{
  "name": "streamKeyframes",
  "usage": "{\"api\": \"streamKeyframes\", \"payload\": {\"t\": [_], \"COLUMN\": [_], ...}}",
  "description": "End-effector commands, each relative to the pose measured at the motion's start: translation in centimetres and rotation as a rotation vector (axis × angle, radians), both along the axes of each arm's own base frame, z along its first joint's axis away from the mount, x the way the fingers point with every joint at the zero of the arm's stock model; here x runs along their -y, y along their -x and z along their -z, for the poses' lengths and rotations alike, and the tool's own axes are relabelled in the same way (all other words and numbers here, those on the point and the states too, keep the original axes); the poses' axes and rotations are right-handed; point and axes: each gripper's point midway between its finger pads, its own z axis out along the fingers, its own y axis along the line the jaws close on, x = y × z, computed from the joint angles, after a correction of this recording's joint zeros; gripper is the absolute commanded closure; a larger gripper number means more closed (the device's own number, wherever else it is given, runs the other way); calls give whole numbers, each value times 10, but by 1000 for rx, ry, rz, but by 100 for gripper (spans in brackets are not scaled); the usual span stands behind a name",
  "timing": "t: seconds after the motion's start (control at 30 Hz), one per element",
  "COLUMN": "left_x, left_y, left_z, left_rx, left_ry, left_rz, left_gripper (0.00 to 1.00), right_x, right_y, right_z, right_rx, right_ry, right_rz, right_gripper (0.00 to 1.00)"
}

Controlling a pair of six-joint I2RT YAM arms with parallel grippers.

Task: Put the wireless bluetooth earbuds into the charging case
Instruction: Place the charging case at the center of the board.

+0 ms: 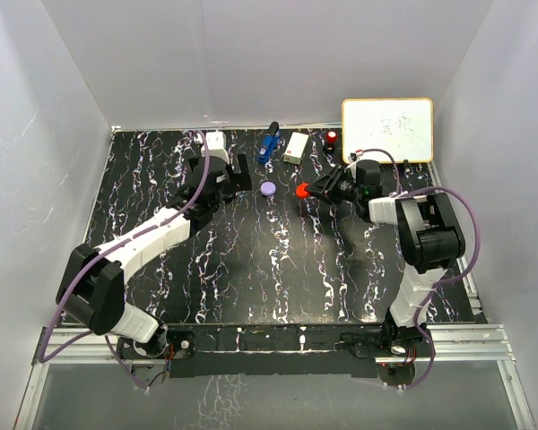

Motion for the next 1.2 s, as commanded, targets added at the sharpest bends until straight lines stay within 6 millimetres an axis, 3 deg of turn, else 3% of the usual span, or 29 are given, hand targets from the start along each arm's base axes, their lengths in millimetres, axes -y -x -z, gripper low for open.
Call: {"api": "streamKeyframes", "payload": {"t": [0.0, 0.27, 0.57, 0.8, 0.9, 1.07, 1.17], "left_x": [9, 6, 1, -10, -11, -16, -20], "left_y": [2, 1, 1, 4, 5, 7, 9], "left_z": [-14, -6, 6, 0, 0, -3, -5], "left_rx": [-64, -151, -231, -232, -239, -233, -219], "left_ry": [78, 185, 238, 263, 263, 269, 267], "left_rz": [48, 92, 104, 84, 80, 55, 41], "left_gripper": [1, 1, 1, 1, 1, 1, 1], "right_x": [-8, -13, -5, 3, 7, 23, 39], "right_y": [-26, -39, -48, -59, -65, -59, -46], "right_z": [-13, 4, 20, 24, 22, 10, -7], "right_rx": [89, 74, 40, 47, 57, 102, 146], "right_ry": [33, 78, 118, 136, 119, 112, 108], "right_rz": [-5, -9, 43, 96, 113, 163, 199], "right_gripper": [100, 100, 100, 97, 77, 20, 4]}}
